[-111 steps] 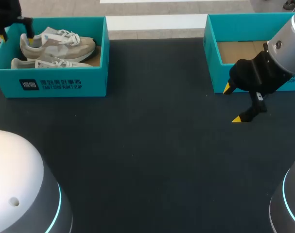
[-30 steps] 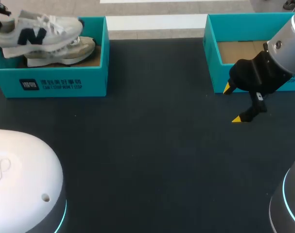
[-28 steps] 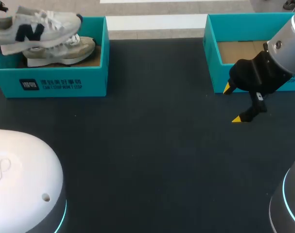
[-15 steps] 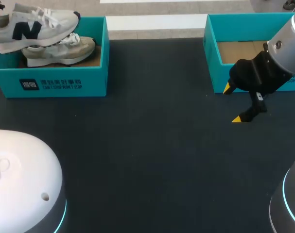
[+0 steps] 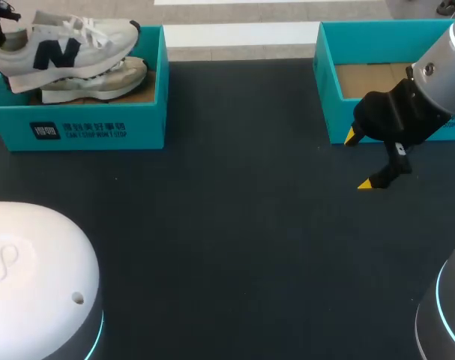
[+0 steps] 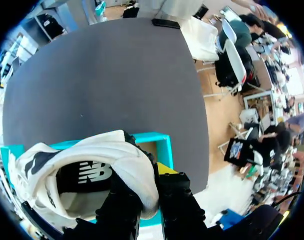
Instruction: Take the shoe out of the shoebox, open the shoe tongue, remove and reinsert the insole, then place the shoe into the shoebox
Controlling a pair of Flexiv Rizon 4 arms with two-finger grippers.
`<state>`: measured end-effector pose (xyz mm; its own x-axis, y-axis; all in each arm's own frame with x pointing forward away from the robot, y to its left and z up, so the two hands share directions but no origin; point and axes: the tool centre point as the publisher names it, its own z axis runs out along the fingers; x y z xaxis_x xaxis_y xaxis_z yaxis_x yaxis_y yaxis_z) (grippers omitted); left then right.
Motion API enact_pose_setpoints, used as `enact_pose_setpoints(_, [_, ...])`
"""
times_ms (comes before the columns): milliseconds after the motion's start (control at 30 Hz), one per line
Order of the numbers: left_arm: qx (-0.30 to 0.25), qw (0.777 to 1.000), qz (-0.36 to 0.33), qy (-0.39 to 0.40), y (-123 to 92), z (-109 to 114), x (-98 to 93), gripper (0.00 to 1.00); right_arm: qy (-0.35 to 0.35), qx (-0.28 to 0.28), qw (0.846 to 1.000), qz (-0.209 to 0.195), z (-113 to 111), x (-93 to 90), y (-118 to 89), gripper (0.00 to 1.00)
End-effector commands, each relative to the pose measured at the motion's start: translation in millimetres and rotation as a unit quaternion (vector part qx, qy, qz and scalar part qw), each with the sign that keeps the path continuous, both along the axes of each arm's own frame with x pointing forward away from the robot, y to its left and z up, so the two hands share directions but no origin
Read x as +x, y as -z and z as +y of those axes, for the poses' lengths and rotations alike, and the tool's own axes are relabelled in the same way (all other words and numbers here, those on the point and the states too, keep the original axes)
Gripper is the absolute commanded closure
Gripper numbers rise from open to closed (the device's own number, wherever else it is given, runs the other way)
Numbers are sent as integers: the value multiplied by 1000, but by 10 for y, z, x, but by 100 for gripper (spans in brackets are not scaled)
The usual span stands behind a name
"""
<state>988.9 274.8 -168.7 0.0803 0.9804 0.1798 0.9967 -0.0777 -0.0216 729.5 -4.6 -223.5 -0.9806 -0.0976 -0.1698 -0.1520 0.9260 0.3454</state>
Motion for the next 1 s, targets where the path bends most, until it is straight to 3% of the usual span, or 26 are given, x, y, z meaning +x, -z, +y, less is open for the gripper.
enact_pose_setpoints(33, [17,999,-39,-10,-106,-210,-456,100,1,-1,1000,0,10,6,12,0])
enact_pose_setpoints(200, [12,999,-39,-21,-119,-540,-735,100,1,-1,1000,0,10,6,12,0])
enact_pose_setpoints(567, [-14,999,0,36,147,-1472,-1353,100,1,-1,1000,0,10,6,12,0])
enact_pose_setpoints(1000, [-61,993,60,77,281,-2088,-1834,100,1,-1,1000,0,10,6,12,0])
